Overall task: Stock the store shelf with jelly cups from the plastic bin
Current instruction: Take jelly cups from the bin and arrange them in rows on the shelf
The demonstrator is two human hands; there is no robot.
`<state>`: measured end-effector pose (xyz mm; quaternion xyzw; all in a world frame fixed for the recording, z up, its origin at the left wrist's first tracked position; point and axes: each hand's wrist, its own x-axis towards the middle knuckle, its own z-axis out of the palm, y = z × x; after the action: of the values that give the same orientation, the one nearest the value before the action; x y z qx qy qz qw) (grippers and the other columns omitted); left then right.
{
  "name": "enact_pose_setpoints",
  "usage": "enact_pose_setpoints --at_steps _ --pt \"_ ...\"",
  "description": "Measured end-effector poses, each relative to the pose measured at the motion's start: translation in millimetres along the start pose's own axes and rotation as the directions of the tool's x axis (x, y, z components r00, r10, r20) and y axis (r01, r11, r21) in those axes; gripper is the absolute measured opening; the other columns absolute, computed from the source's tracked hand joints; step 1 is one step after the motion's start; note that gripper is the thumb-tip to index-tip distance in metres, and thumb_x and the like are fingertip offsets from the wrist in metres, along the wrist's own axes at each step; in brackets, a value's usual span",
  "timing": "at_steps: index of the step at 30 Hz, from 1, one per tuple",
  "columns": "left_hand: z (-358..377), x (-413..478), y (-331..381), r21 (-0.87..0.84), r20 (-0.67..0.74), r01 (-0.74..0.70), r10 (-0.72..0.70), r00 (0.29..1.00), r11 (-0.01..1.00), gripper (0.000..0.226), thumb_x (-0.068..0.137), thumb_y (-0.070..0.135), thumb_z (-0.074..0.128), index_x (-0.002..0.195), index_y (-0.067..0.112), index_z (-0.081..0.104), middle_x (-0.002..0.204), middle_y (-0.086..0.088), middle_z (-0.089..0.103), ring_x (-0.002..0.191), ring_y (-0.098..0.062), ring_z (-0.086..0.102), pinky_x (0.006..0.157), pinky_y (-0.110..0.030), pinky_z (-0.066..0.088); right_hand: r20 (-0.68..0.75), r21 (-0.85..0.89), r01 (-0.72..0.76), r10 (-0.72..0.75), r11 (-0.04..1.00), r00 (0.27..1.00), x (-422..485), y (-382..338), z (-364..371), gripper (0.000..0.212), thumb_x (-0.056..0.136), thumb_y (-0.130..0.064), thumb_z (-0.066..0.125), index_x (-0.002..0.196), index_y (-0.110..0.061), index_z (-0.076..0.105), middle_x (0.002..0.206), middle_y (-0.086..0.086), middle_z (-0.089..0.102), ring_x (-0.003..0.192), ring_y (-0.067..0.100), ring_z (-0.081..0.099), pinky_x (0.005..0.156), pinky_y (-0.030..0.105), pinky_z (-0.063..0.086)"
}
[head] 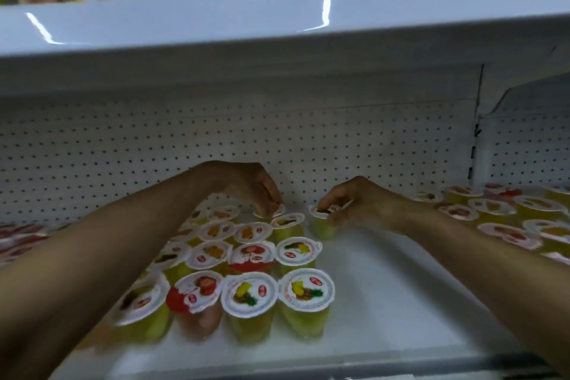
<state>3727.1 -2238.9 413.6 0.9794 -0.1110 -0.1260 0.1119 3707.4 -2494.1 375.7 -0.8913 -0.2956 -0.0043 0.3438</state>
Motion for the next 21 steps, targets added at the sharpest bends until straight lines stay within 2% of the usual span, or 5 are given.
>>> enact_pose_setpoints --at_steps 3,6,10,14,21 --pt "-0.4 -23.3 -1.8 -0.05 -0.04 0.061 -0.063 0.997 0.997 0.043 0.072 0.033 0.084 0.114 0.034 0.071 0.109 0.014 0.071 0.103 -0.004 0.065 0.096 -0.027 0.052 0.022 0.041 0.033 -0.034 0.999 0.999 13.3 -5.0 8.9 0.028 0.08 -0.006 0.075 0.107 -0.012 0.074 0.109 0.004 0.07 0.099 0.011 0.063 0.084 0.018 0.05" --pt "-0.9 -32.2 -6.2 -0.042 -0.089 0.039 -0.043 0.995 0.998 0.042 0.08 0.026 0.079 0.12 0.03 0.068 0.114 0.013 0.068 0.101 0.001 0.06 0.084 -0.013 0.046 0.054 0.07 0.037 -0.041 0.997 0.998 23.2 -7.9 14.5 0.027 0.082 -0.006 0.073 0.108 -0.012 0.073 0.111 0.001 0.069 0.093 -0.001 0.06 0.077 0.007 0.048" --pt "0.7 -37.9 -11.4 -0.091 -0.112 0.037 -0.047 0.993 0.995 0.038 0.082 0.026 0.077 0.119 0.024 0.069 0.104 0.012 0.07 0.089 0.005 0.062 0.066 -0.002 0.044 0.084 0.125 0.016 -0.027 0.992 0.996 30.3 -9.2 18.2 0.023 0.081 -0.013 0.076 0.104 -0.02 0.075 0.111 -0.006 0.068 0.105 0.005 0.061 0.094 0.024 0.051" --pt "5.4 -40.9 -12.4 -0.039 -0.139 0.047 -0.052 0.989 0.998 0.031 0.084 0.032 0.074 0.114 0.023 0.069 0.104 0.008 0.071 0.095 -0.005 0.064 0.079 -0.015 0.049 0.079 0.084 0.014 -0.02 0.996 0.997 37.7 -13.9 23.5 0.025 0.082 -0.014 0.074 0.104 -0.023 0.075 0.11 -0.008 0.069 0.102 0.007 0.063 0.093 0.027 0.053" --pt "9.1 -39.6 -10.6 -0.096 -0.159 -0.01 -0.005 0.987 0.995 0.029 0.092 0.02 0.065 0.121 0.019 0.067 0.116 0.005 0.069 0.107 -0.011 0.063 0.097 -0.025 0.05 0.061 0.342 -0.104 0.088 0.934 0.994 39.9 -21.0 37.2 0.018 0.086 -0.007 0.069 0.103 -0.013 0.074 0.103 0.005 0.074 0.096 0.016 0.069 0.093 0.031 0.054"
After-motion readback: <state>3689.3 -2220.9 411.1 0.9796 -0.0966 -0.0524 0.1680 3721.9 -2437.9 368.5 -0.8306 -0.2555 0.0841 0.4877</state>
